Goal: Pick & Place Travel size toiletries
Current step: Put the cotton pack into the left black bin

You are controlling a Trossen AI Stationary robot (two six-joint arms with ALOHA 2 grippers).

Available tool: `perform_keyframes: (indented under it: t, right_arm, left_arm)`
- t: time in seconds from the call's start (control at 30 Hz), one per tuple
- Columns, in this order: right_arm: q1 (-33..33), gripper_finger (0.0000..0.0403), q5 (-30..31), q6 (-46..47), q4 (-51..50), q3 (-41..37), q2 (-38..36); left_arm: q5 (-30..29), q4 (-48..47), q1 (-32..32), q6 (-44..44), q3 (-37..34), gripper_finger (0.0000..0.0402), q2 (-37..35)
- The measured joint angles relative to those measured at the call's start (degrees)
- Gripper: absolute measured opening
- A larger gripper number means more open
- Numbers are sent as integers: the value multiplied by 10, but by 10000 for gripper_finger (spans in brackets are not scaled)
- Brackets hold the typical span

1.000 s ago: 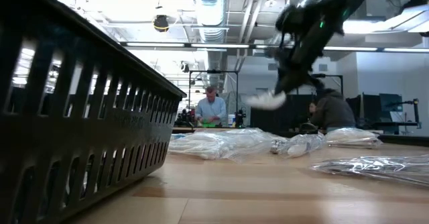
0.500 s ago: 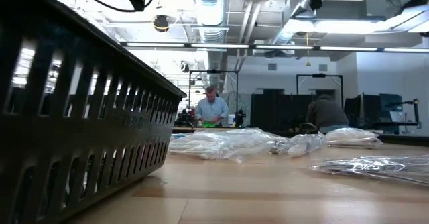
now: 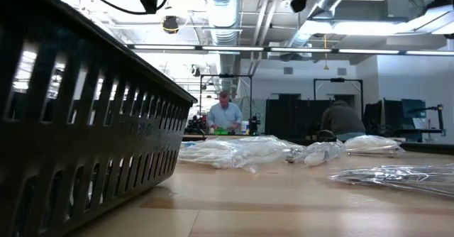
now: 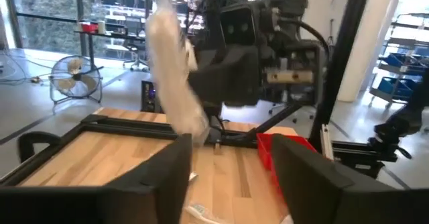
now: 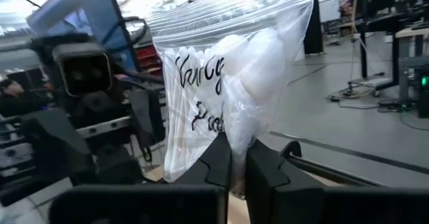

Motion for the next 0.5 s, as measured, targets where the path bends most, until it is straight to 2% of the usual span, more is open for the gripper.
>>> perform_keyframes:
  t: [0.2,0.37,0.5]
  right_arm:
    - [5,15,-2,-51,-2,84,75]
    - [24,15,-2,-110,-7,151,117]
    - [37,13,27,-154,-14,178,130]
  left_arm:
    - [-44,0,0,0,0,250,1]
    - [-52,0,0,0,0,251,1]
    - [-51,0,0,-3,0,240,1]
